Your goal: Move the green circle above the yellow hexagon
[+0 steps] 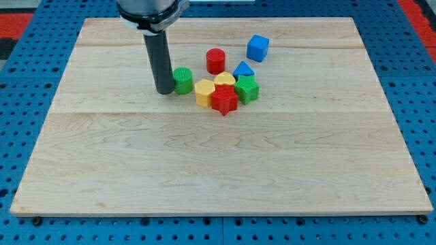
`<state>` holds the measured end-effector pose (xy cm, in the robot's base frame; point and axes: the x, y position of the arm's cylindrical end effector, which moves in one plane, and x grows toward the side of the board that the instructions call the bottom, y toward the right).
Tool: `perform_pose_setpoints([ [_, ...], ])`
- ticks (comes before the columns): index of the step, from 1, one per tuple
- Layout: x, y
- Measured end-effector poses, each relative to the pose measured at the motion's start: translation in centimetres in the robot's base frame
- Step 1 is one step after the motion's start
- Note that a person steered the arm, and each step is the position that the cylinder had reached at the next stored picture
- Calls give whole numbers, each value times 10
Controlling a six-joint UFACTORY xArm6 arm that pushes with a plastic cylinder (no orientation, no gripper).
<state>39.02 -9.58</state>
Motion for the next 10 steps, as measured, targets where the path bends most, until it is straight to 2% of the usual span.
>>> perform_pose_setpoints([
  [2, -11, -23],
  [5, -30, 9],
  [10, -32, 31],
])
